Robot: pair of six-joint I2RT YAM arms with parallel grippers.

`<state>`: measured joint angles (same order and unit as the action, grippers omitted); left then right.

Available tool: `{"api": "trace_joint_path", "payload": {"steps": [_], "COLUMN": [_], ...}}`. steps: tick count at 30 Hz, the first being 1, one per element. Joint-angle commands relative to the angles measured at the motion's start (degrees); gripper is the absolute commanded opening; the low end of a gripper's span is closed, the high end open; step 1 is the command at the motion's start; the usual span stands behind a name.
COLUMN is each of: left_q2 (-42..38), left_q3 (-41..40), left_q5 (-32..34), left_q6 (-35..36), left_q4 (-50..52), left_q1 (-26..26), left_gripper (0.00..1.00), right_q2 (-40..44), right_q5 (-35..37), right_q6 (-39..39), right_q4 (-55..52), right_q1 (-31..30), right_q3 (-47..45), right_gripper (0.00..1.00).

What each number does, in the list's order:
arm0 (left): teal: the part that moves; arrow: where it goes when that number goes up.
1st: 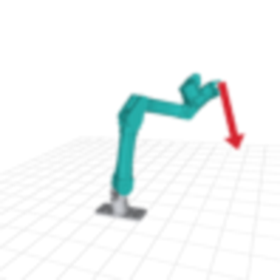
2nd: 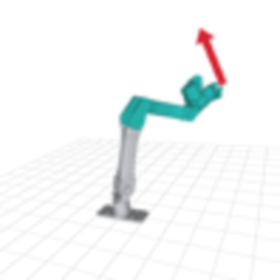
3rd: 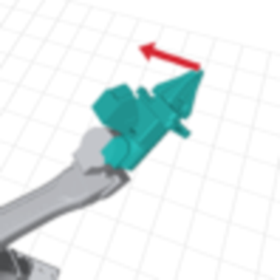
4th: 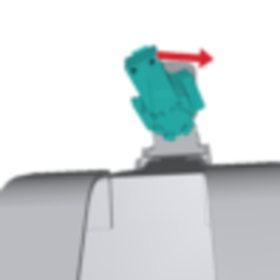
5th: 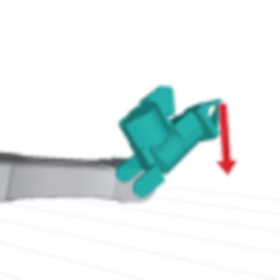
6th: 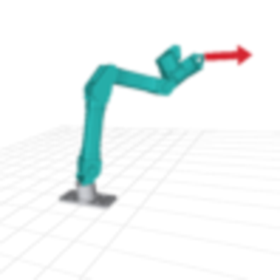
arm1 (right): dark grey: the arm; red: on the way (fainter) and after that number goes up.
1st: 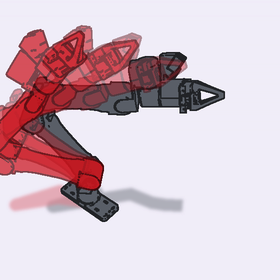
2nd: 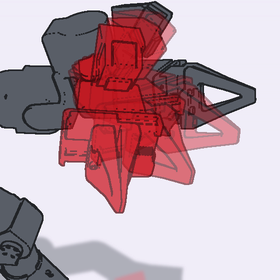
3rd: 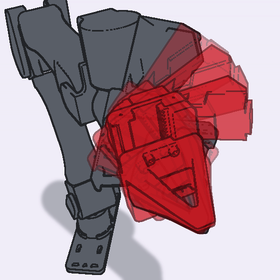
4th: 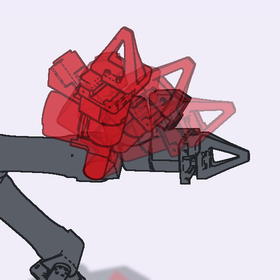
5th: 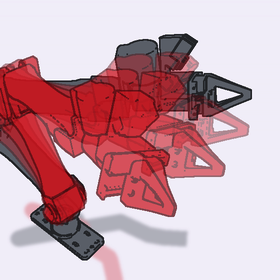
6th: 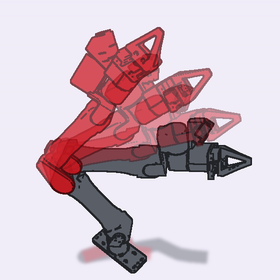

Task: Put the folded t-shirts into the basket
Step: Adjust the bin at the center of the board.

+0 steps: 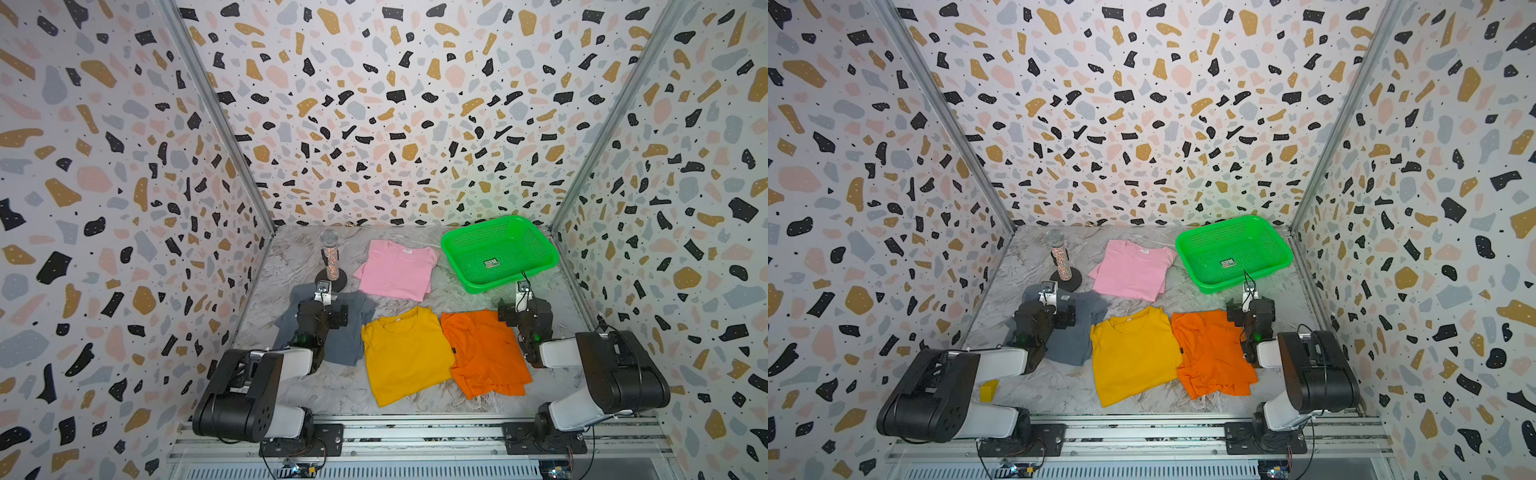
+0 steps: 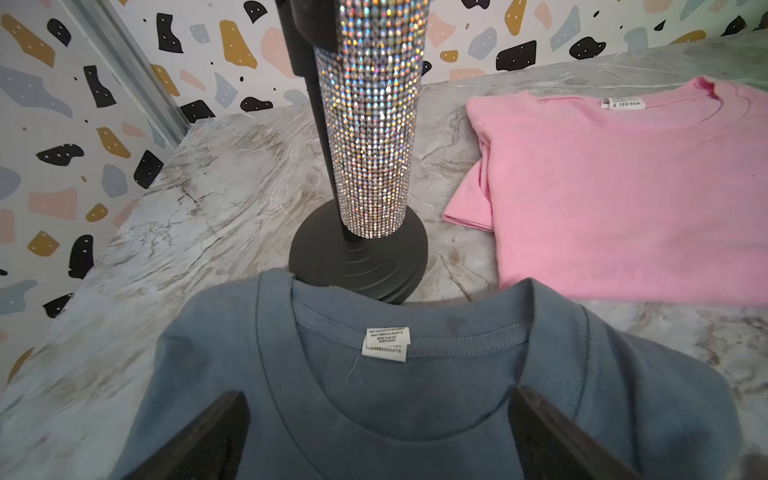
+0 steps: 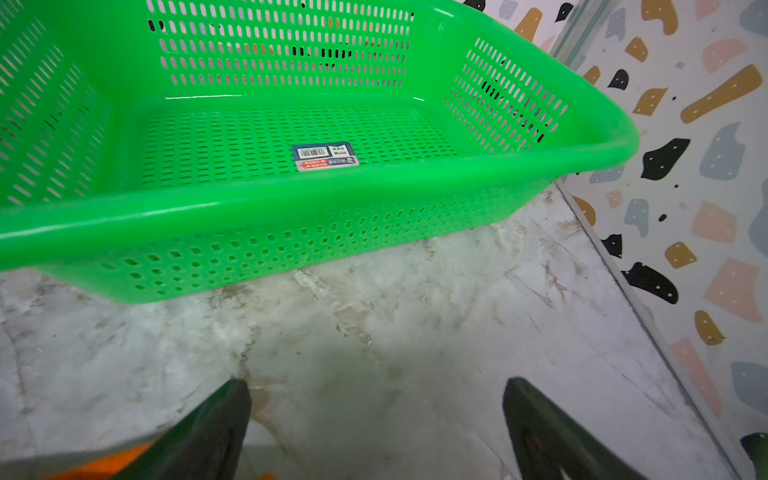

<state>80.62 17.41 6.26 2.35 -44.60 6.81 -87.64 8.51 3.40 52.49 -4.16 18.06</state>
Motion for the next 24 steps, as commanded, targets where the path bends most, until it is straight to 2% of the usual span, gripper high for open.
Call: {"api": "trace_joint_path", "payload": {"steps": [1,24], "left_q2": [0.10,-0.13], "left_q3": [1.73,1.59], "left_q5": [0.71,-0.04], "left_q6": [-0.23,-0.09], "left_q4": [-0.61,-0.72], "left_q1": [-0.47,-0.52], "left_gripper": [1.00,1.00], "right_q2": [0.98,1.45], "right_q5": [0.01,-0.77], "right_q6": [-0.68,-0.13], "right_q4": [-0.28,1.33], "right_q1": [0.03,0.03], "right_q3": [1.27,0.39], "right_gripper": [1.00,1.00]}}
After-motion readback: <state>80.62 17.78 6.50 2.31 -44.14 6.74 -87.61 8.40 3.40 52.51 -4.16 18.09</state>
